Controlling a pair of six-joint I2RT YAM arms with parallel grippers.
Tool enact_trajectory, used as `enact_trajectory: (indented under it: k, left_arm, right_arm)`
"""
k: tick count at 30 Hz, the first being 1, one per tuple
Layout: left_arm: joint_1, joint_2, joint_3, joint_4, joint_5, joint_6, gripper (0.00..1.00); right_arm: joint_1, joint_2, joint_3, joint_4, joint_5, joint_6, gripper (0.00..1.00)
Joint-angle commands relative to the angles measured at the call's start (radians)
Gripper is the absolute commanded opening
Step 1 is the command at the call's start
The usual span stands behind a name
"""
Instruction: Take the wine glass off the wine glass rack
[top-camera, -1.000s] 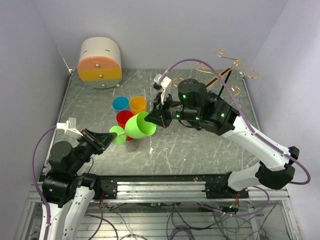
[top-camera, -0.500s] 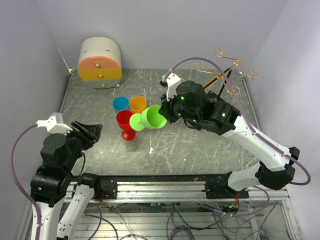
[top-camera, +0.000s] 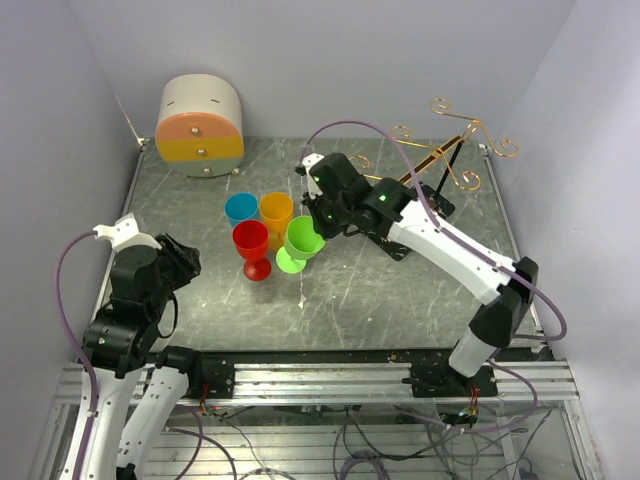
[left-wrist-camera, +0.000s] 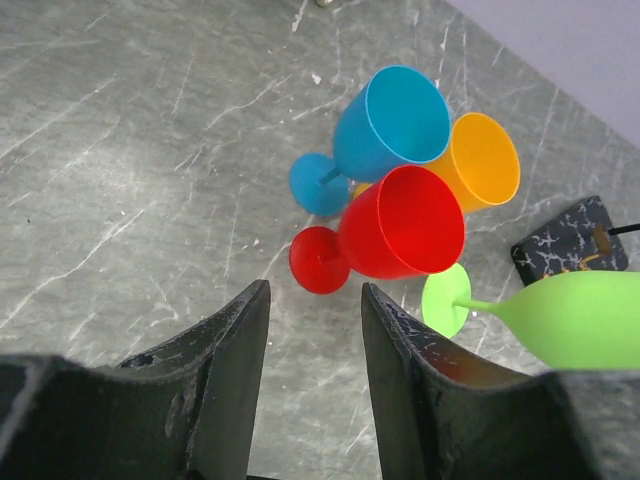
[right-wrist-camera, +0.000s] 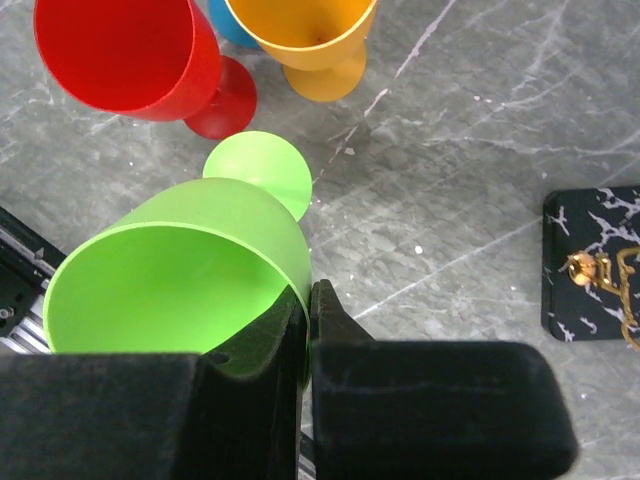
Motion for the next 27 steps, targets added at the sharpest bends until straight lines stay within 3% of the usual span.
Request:
enact_trajectory:
  k: [1, 12, 27]
  left_arm:
    - [0.0, 0.01, -0.009, 0.061, -0.025, 0.045, 0.52]
    - [0.001, -0.023, -0.023, 0.065, -0.027, 0.039, 0.51]
    - [0.001, -0.037, -0.025, 0.066, -0.026, 0.036, 0.51]
  right_arm:
    - [-0.008, 0.075, 0.056, -0.013, -0.037, -0.018, 0.0]
    - [-0.016, 0.242, 0.099, 0.001, -0.013, -0.026, 0.0]
    - [-0.018, 0.349, 0.187, -0.002, 0.039, -0.022, 0.0]
